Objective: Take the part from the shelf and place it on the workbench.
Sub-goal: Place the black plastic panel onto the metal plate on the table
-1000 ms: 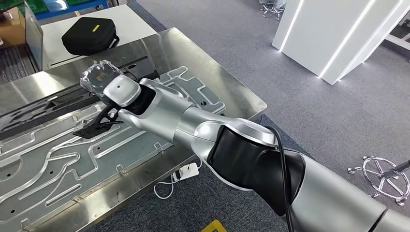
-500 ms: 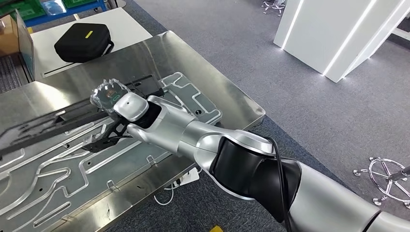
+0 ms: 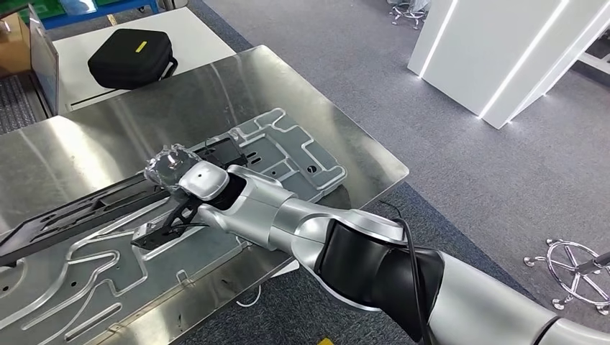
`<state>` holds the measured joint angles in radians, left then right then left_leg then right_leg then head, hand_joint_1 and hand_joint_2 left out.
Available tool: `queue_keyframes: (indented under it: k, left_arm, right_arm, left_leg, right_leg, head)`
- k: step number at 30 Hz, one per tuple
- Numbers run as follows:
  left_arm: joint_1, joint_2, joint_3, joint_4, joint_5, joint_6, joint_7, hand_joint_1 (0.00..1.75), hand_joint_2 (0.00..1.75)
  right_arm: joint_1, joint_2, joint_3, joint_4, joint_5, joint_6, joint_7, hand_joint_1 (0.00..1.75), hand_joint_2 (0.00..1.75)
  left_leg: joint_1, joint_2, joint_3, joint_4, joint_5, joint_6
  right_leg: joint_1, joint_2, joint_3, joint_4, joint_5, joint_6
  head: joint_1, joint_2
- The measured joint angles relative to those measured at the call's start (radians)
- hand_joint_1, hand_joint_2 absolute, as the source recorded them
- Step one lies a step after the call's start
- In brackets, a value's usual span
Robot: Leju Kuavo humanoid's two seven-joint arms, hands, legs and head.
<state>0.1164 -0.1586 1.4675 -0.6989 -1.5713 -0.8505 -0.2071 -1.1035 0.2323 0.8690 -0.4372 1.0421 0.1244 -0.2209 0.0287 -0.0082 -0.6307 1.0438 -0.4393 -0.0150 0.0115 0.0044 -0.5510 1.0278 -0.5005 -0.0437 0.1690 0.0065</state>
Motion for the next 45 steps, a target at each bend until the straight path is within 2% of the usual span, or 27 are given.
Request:
queue_keyframes:
  k: [2, 6, 9, 18, 19, 22, 24, 27, 28, 29, 30, 32, 33, 35, 37, 38, 39, 40, 42, 43, 44, 45]
  left_arm:
    - [0.0, -0.003, 0.0, -0.002, 0.0, 0.001, 0.0, 0.0, 1.75]
    - [-0.001, -0.005, 0.0, -0.002, 0.0, 0.002, 0.0, 0.0, 0.0]
    - [-0.001, -0.006, 0.0, -0.005, 0.0, 0.003, 0.0, 0.0, 0.0]
    - [0.0, -0.011, 0.0, -0.014, 0.0, 0.0, 0.0, 0.0, 0.0]
    - [0.0, -0.012, 0.0, -0.017, 0.0, -0.002, -0.001, 0.0, 0.0]
    - [0.001, -0.016, 0.0, -0.033, 0.0, -0.015, -0.002, 0.0, 0.0]
    - [0.001, -0.021, 0.0, -0.045, 0.0, -0.023, -0.002, 0.0, 0.0]
    - [0.001, -0.026, 0.0, -0.058, 0.0, -0.029, -0.003, 0.0, 0.0]
    - [0.002, -0.028, 0.0, -0.061, 0.0, -0.029, -0.003, 0.0, 0.0]
    - [0.002, -0.029, 0.0, -0.064, 0.0, -0.03, -0.003, 0.0, 0.0]
    - [0.002, -0.031, 0.0, -0.066, 0.0, -0.031, -0.003, 0.0, 0.0]
    - [0.002, -0.033, 0.0, -0.071, 0.0, -0.032, -0.003, 0.0, 0.0]
    - [0.002, -0.034, 0.0, -0.074, 0.0, -0.033, -0.003, 0.0, 0.0]
    - [0.003, -0.037, 0.0, -0.081, 0.0, -0.034, -0.003, 0.0, 0.0]
    - [0.007, -0.039, 0.0, -0.083, 0.0, -0.035, -0.003, 0.0, 0.0]
    - [0.008, -0.04, 0.001, -0.084, 0.0, -0.035, -0.003, 0.0, 0.0]
    - [0.009, -0.041, 0.001, -0.086, 0.0, -0.037, -0.003, 0.0, 0.0]
    - [0.01, -0.043, 0.001, -0.089, 0.0, -0.039, -0.003, 0.0, 0.0]
    - [0.01, -0.045, 0.001, -0.098, 0.0, -0.044, -0.003, 0.0, 0.0]
    - [0.01, -0.045, 0.001, -0.102, 0.0, -0.046, -0.003, 0.0, 0.0]
    - [0.01, -0.046, 0.001, -0.106, 0.0, -0.048, -0.003, 0.0, 0.0]
    - [0.009, -0.047, 0.001, -0.108, 0.0, -0.049, -0.003, 0.0, 0.0]
  right_arm:
    - [0.011, 0.0, 0.0, 0.001, -0.004, -0.002, -0.007, 0.0, 0.0]
    - [0.023, 0.0, 0.0, 0.001, -0.011, -0.004, -0.01, 0.0, 0.0]
    - [0.023, 0.0, 0.0, 0.001, -0.013, -0.005, -0.011, 0.0, 0.0]
    - [0.019, 0.0, 0.0, 0.001, -0.014, -0.004, -0.013, 0.0, 0.0]
    - [0.018, 0.0, 0.0, 0.001, -0.014, -0.003, -0.013, 0.0, 0.0]
    - [0.016, 0.001, 0.0, 0.0, -0.016, -0.001, -0.013, 0.0, 0.0]
    - [0.011, 0.0, 0.0, 0.0, -0.017, -0.001, -0.012, 0.0, 0.0]
    - [0.01, -0.004, 0.0, 0.001, -0.018, 0.0, -0.012, 0.0, 0.0]
    - [0.013, -0.006, 0.0, 0.002, -0.018, 0.0, -0.012, 0.0, 0.0]
    - [0.015, -0.007, 0.0, 0.003, -0.018, 0.0, -0.012, 0.0, 0.0]
    - [0.016, -0.009, 0.0, 0.003, -0.018, 0.0, -0.012, 0.0, 0.0]
    - [0.014, -0.01, 0.0, 0.004, -0.018, 0.0, -0.011, 0.0, 0.0]
    - [0.013, -0.01, 0.0, 0.004, -0.018, 0.0, -0.011, 0.0, 0.0]
    - [0.013, -0.011, 0.0, 0.004, -0.018, 0.0, -0.011, 0.0, 0.0]
    - [0.012, -0.011, 0.0, 0.004, -0.018, 0.0, -0.011, 0.0, 0.0]
    - [0.012, -0.011, 0.0, 0.004, -0.018, 0.0, -0.01, 0.0, 0.0]
    - [0.011, -0.01, 0.0, 0.004, -0.018, 0.0, -0.01, 0.0, 0.0]
    - [0.011, -0.01, 0.0, 0.004, -0.018, 0.0, -0.01, 0.0, 0.0]
    - [0.011, -0.01, 0.0, 0.004, -0.018, 0.001, -0.01, 0.0, 0.0]
    - [0.011, -0.01, 0.0, 0.004, -0.018, 0.001, -0.009, 0.0, 0.0]
    - [0.012, -0.011, 0.0, 0.004, -0.018, 0.001, -0.009, 0.0, 0.0]
    - [0.012, -0.012, 0.0, 0.004, -0.018, 0.001, -0.009, 0.0, 0.0]
  left_leg:
    - [-0.001, 0.0, 0.001, 0.0, -0.001, 0.002]
    - [-0.002, 0.0, 0.003, 0.0, -0.001, 0.003]
    - [-0.002, 0.0, 0.004, 0.0, 0.0, 0.004]
    - [0.0, 0.0, 0.011, -0.003, 0.001, 0.004]
    - [-0.001, 0.0, 0.011, -0.001, 0.0, 0.005]
    - [0.001, 0.003, 0.02, -0.018, 0.012, 0.02]
    - [0.008, 0.007, 0.03, -0.046, 0.029, 0.029]
    - [0.011, 0.012, 0.028, -0.056, 0.038, 0.029]
    - [0.013, 0.012, 0.026, -0.054, 0.04, 0.027]
    - [0.016, 0.012, 0.022, -0.051, 0.041, 0.023]
    - [0.02, 0.012, 0.019, -0.046, 0.041, 0.018]
    - [0.028, 0.012, 0.009, -0.033, 0.04, 0.0]
    - [0.029, 0.01, 0.004, -0.026, 0.041, -0.01]
    - [0.028, 0.008, -0.003, -0.024, 0.049, -0.03]
    - [0.032, 0.007, -0.007, -0.031, 0.059, -0.048]
    - [0.034, 0.008, -0.014, -0.024, 0.048, -0.052]
    - [0.034, 0.009, -0.027, 0.002, 0.022, -0.052]
    - [0.034, 0.009, -0.046, 0.05, -0.02, -0.049]
    - [0.025, 0.01, -0.089, 0.189, -0.114, -0.039]
    - [0.02, 0.009, -0.097, 0.24, -0.142, -0.035]
    - [0.015, 0.009, -0.088, 0.258, -0.152, -0.03]
    - [0.01, 0.009, -0.055, 0.231, -0.143, -0.023]
  right_leg:
    - [-0.001, 0.0, 0.001, -0.001, 0.0, 0.0]
    - [-0.001, 0.0, 0.002, -0.002, 0.001, 0.007]
    - [-0.001, 0.0, 0.003, -0.002, 0.001, 0.012]
    - [0.001, 0.0, 0.007, -0.001, 0.001, 0.012]
    - [0.0, 0.0, 0.008, -0.003, 0.002, 0.015]
    - [-0.003, 0.001, 0.013, -0.01, 0.006, 0.034]
    - [-0.004, 0.002, -0.004, 0.029, -0.026, 0.042]
    - [-0.021, 0.001, -0.081, 0.197, -0.113, 0.054]
    - [-0.028, 0.001, -0.099, 0.235, -0.12, 0.059]
    - [-0.035, 0.0, -0.1, 0.237, -0.108, 0.065]
    - [-0.043, -0.001, -0.082, 0.2, -0.079, 0.071]
    - [-0.052, 0.0, -0.024, 0.078, -0.02, 0.084]
    - [-0.052, 0.003, -0.007, 0.036, -0.004, 0.085]
    - [-0.044, 0.011, -0.009, 0.023, 0.003, 0.073]
    - [-0.042, 0.01, -0.022, 0.023, 0.017, 0.051]
    - [-0.042, 0.009, -0.029, 0.021, 0.026, 0.039]
    - [-0.041, 0.007, -0.036, 0.017, 0.035, 0.027]
    - [-0.039, 0.006, -0.045, 0.015, 0.045, 0.017]
    - [-0.028, 0.004, -0.068, 0.015, 0.062, 0.005]
    - [-0.022, 0.003, -0.08, 0.016, 0.07, 0.003]
    - [-0.017, 0.003, -0.092, 0.017, 0.078, 0.001]
    - [-0.012, 0.003, -0.102, 0.019, 0.086, 0.0]
  head:
    - [0.0, 0.0]
    - [0.0, 0.0]
    - [0.0, 0.0]
    - [0.0, 0.0]
    - [0.0, 0.0]
    - [0.0, 0.0]
    - [0.0, 0.0]
    - [0.0, 0.0]
    - [0.0, 0.0]
    - [0.0, 0.0]
    - [0.0, 0.0]
    - [0.0, 0.0]
    - [0.0, 0.0]
    - [0.0, 0.0]
    - [0.0, 0.0]
    - [0.0, 0.0]
    - [0.0, 0.0]
    - [-0.001, 0.0]
    - [-0.001, 0.0]
    - [-0.001, 0.0]
    - [0.0, 0.0]
    - [0.0, 0.0]
